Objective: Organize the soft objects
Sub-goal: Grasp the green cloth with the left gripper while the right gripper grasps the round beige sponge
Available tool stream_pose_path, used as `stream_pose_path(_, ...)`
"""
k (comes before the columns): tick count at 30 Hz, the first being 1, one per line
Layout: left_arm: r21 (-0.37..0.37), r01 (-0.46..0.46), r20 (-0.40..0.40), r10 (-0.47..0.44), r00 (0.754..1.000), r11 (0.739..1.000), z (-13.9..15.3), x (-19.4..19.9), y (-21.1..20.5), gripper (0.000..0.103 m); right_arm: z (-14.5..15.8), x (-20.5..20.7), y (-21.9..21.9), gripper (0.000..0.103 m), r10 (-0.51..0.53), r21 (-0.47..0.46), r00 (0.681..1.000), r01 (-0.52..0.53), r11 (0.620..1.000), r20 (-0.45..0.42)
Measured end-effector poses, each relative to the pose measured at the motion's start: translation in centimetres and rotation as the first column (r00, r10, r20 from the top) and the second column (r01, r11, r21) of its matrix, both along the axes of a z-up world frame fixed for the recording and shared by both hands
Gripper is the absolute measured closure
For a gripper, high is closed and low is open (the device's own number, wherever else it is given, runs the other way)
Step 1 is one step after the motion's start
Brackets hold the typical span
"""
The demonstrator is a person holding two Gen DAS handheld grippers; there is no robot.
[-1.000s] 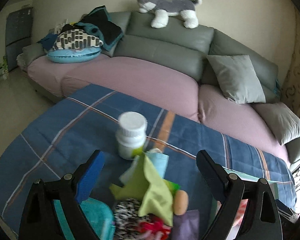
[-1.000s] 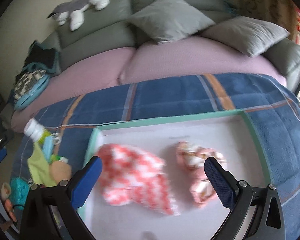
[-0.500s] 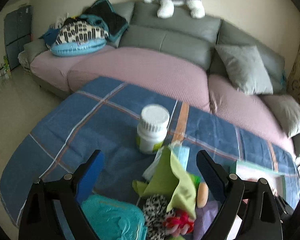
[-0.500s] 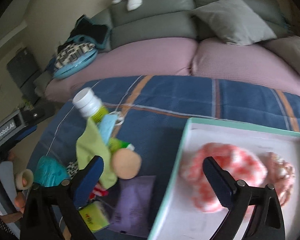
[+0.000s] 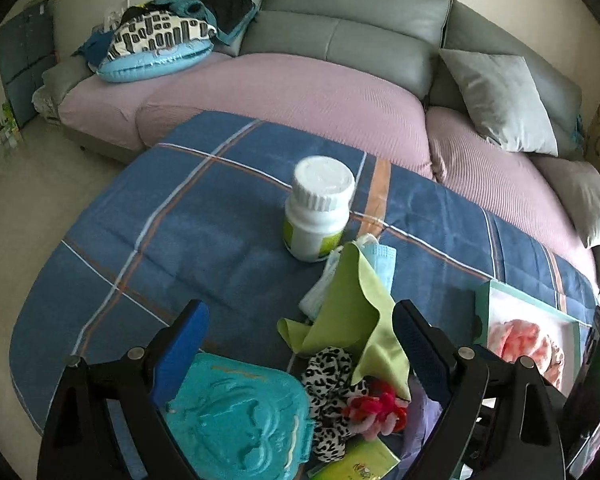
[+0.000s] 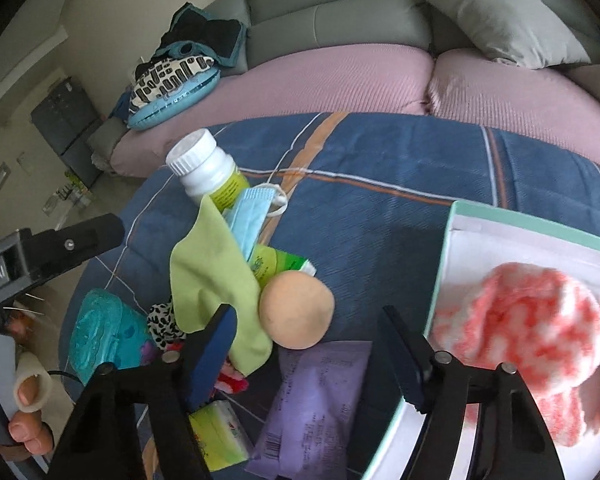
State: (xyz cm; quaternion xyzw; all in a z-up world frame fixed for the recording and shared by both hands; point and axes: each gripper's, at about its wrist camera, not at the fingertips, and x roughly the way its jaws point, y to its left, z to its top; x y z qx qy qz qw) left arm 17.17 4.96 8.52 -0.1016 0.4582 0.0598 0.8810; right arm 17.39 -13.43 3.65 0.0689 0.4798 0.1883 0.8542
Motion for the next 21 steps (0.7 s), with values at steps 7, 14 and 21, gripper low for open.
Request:
stream_pose_path(7,-0.023,0.063,-0.021,-0.064,0.998,0.998,-1.2,1.6,-2.1,0.012,-1.1,0.5,0.4,0.033,0.005,-0.003,1.000,-0.005,1.000,-0.026)
stream_pose_path(14,-0.036,0.095,-0.070,-0.098,0.993,0.995,-3.1,3.4,-3.9,0.023,-2.0,0.9,0.6,0.035,0.006,-0.011,0.999,-0.006,1.000,-0.044)
stream_pose_path(21,-0.029,0.110,-0.122,-0.113,0.986,0.993,-5.0,4.4,-4.9,0.042,-2.4,0.9,1.0,0.040,0.012,-0.019,0.999,-0.013,1.000,-0.042)
